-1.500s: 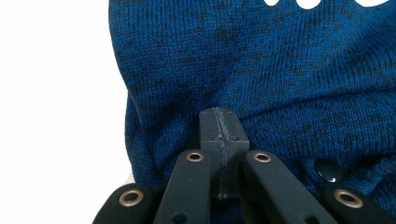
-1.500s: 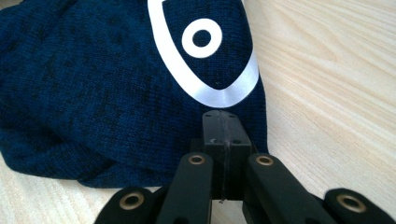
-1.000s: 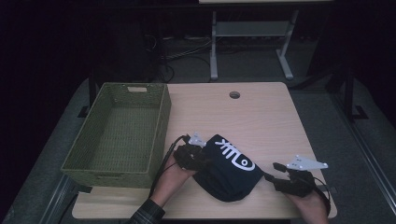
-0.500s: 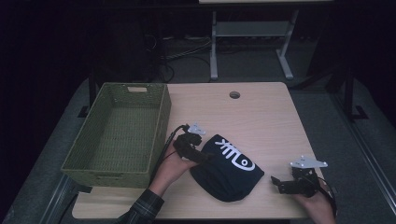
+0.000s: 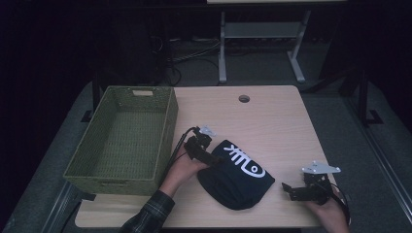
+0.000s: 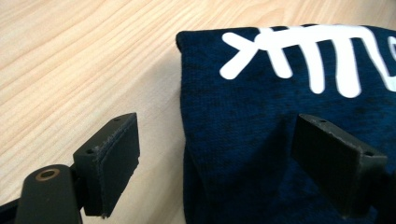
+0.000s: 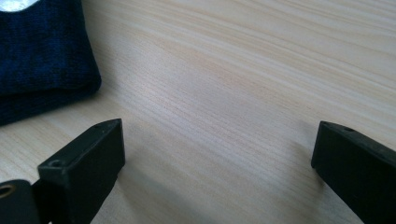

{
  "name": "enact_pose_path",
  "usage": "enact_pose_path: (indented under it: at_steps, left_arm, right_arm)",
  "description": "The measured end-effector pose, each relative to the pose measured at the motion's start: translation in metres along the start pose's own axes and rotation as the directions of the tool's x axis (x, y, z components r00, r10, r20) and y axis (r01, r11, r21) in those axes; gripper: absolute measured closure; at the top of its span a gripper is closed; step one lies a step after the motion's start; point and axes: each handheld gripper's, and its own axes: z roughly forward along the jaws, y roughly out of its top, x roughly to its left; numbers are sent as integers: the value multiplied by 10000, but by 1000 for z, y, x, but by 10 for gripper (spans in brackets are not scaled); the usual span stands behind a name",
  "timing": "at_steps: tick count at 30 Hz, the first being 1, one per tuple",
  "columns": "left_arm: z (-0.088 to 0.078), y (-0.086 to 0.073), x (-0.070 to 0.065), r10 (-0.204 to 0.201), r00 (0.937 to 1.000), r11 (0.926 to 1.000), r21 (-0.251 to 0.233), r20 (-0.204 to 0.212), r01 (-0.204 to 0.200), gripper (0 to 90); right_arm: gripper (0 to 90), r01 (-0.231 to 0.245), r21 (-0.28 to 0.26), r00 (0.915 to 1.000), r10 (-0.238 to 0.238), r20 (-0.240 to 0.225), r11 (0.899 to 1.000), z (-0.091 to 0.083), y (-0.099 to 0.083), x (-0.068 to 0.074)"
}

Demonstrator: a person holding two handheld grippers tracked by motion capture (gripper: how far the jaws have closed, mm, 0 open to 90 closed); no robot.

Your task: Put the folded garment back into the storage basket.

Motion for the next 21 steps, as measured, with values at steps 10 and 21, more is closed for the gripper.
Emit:
enact_pose_path:
  at_steps: [10,21]
  left_arm:
    - [19,-6,1,-107,9999,9992,377,134,102,148]
    - [25,-11,3,-94,9995,9987,512,302,79,139]
  right_arm:
    - [25,-5,3,10000,5,7,10000,0,0,0]
    - [26,-41,-5,10000,41,50,10000,1,1,0]
